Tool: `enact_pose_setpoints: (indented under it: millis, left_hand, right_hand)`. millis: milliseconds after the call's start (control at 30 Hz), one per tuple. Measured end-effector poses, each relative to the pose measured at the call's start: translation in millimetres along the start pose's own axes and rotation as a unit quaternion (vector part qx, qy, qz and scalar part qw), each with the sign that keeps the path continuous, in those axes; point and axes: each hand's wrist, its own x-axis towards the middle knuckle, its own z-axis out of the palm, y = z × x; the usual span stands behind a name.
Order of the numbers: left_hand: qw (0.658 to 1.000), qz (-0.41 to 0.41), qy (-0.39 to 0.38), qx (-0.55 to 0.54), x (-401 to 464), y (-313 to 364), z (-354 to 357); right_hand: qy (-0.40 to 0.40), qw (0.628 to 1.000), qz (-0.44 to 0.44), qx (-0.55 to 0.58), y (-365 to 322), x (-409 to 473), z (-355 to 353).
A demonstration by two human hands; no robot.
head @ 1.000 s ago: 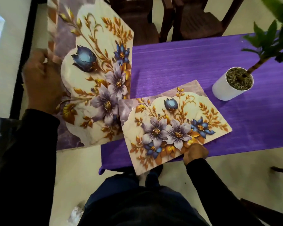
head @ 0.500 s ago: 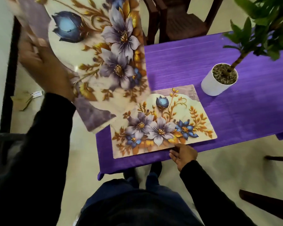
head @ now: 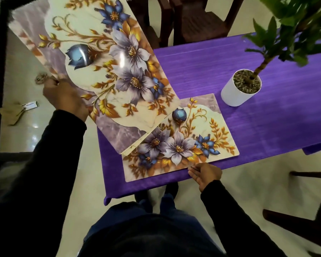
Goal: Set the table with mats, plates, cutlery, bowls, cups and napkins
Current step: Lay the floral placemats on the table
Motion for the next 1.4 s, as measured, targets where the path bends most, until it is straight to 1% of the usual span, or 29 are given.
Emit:
enact_pose_setpoints:
  millis: [33, 133, 167, 200, 233, 333, 433, 500, 767, 900, 967, 1100, 1400]
  left_hand:
    - [1.000, -0.012, 0.000, 0.000, 0, 1, 0]
    - [0.997, -0.021, -0.029, -0.062, -1, -6, 7]
    - [0.997, -0.031, -0.034, -0.065, -5, -9, 8]
    - [0.998, -0.037, -0.036, -0.046, -3, -15, 8]
    - [0.999, -0.034, -0.034, -0.005, -4, -17, 7]
    - [0.994, 0.002, -0.034, 0.101, -4, -27, 10]
    - [0.991, 0.011, -0.033, 0.129, -11, -32, 15]
    - [0.987, 0.023, -0.031, 0.158, -11, -33, 15]
    - [0.993, 0.010, -0.024, 0.118, -4, -28, 13]
    - [0.996, 0.015, -0.033, 0.087, -7, -27, 22]
    - [0.995, 0.025, -0.036, 0.087, -8, -27, 25]
    - [0.996, 0.014, -0.053, 0.073, -3, -27, 26]
    - [0.994, 0.009, -0.079, 0.076, 4, -23, 26]
  right_hand:
    - [0.002, 1.000, -0.001, 0.004, -2, 2, -1]
    - [0.012, 1.000, -0.008, -0.016, -6, 6, -3]
    - [0.012, 1.000, -0.013, -0.022, -6, 6, -3]
    - [0.009, 0.999, -0.017, -0.027, -7, 6, -3]
    - [0.004, 0.999, -0.021, -0.027, -7, 6, -3]
    - [-0.009, 0.999, -0.022, -0.026, -8, 7, -6]
    - [-0.041, 0.998, -0.038, -0.033, -11, 11, -11]
    - [-0.047, 0.997, -0.040, -0.036, -11, 13, -13]
    - [-0.037, 0.998, -0.033, -0.024, -11, 11, -18]
    - [-0.017, 1.000, 0.011, 0.015, -11, 7, -13]
    - [-0.005, 1.000, 0.007, 0.002, -11, 5, -10]
    - [0.013, 1.000, 0.009, -0.001, -12, 5, -10]
    - [0.000, 1.000, 0.012, -0.026, -16, 1, -9]
